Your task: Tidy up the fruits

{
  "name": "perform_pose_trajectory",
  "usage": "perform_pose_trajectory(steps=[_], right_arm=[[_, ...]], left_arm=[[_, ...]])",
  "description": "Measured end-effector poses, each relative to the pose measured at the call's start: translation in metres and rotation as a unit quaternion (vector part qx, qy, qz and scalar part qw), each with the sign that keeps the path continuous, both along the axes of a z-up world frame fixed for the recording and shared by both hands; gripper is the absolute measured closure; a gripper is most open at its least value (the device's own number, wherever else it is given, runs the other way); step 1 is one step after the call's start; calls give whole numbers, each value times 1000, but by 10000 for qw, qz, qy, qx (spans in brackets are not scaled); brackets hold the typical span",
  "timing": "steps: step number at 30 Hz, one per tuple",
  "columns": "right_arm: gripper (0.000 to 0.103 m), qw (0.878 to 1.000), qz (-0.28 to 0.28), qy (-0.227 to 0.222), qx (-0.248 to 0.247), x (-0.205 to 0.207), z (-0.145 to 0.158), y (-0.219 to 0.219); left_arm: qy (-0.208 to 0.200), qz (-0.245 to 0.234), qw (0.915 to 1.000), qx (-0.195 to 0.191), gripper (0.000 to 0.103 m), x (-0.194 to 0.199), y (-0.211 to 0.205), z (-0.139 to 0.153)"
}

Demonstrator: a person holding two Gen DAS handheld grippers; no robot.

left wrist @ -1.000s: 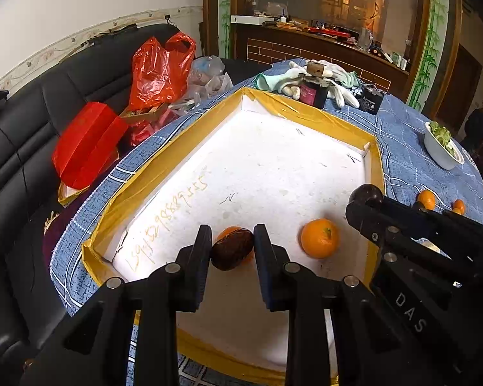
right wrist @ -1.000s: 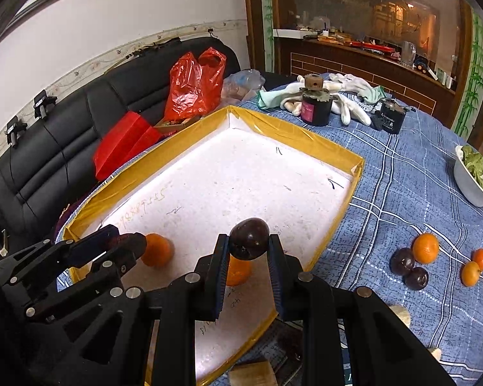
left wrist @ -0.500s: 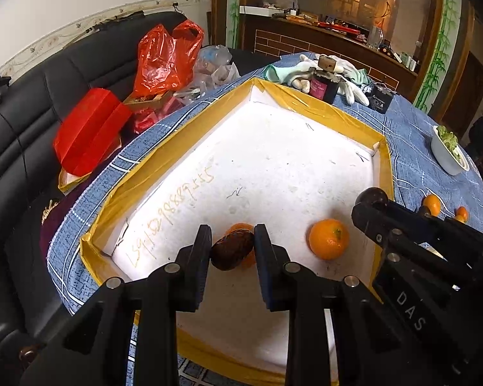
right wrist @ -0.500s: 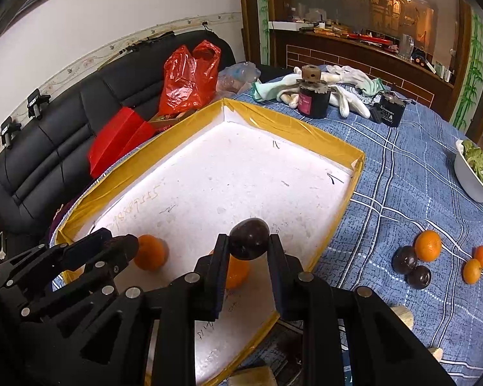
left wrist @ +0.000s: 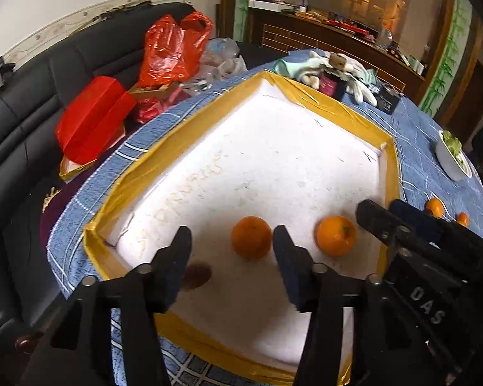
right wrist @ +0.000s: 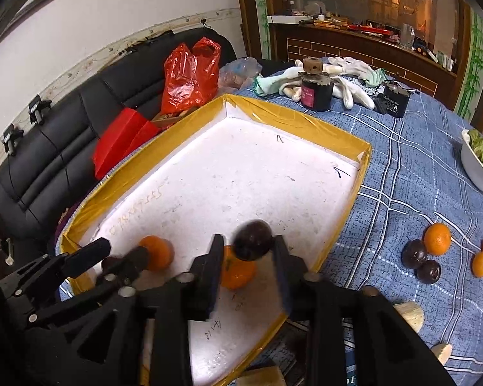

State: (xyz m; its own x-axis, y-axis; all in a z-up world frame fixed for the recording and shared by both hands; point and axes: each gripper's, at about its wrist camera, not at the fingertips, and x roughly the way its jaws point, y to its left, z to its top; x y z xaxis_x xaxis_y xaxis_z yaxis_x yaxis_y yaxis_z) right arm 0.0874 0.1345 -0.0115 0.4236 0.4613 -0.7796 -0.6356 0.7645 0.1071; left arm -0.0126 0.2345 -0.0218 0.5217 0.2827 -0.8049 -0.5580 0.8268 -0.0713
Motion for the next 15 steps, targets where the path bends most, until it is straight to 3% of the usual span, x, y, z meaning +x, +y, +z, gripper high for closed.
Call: perform_pose_trajectory(steps=[3,7,11,15], right_arm=[[57,9998,-54,58,163,2,5,-7],[41,9993,-59,-24,366,0,19,-22],[40,9979,-240,-194,569,-1,42,-52],[38,9939,-676,-365,794,0,65,-104]], left_arm=[[-38,58,10000,2,37,-3,2,4],[-144,11,9999,17,33,-8,0,12],[-426,-126,9990,45,33,-13,-12,25],[-792,-638,9948,92,33,-16,-40,38]])
